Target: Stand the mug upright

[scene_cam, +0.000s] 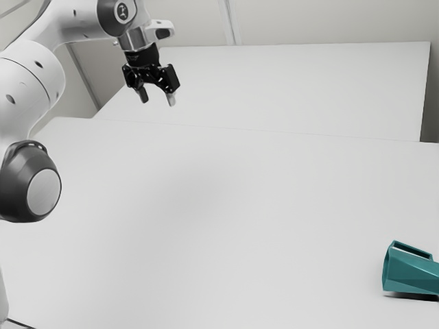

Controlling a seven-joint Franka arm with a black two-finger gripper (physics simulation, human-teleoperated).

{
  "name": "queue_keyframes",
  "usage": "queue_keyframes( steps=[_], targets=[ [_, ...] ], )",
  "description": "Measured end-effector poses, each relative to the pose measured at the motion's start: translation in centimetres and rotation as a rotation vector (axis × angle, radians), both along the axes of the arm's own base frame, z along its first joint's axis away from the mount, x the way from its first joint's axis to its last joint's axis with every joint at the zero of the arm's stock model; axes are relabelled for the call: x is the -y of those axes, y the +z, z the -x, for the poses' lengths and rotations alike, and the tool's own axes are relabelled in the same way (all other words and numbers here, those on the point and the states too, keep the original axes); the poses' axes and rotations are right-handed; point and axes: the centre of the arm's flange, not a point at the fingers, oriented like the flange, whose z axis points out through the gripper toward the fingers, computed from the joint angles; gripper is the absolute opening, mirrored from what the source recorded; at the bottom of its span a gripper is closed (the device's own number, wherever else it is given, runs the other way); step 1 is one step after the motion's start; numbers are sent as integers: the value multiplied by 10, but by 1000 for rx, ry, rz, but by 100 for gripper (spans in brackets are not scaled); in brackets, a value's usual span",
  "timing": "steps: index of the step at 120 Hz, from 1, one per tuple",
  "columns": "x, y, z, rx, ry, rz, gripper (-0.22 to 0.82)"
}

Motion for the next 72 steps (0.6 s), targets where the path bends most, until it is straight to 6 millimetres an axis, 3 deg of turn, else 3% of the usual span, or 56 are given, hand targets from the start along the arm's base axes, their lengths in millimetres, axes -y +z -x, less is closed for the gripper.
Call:
queue_keyframes(
  steps=[22, 32, 46, 72],
  targets=[
    [-1, 2, 1, 1, 9, -2, 60],
    [5, 9, 14, 1, -2, 29, 60],
    [48, -2, 57, -23, -80, 104, 60],
    [95, -50, 146, -58, -88, 329, 60]
  ],
)
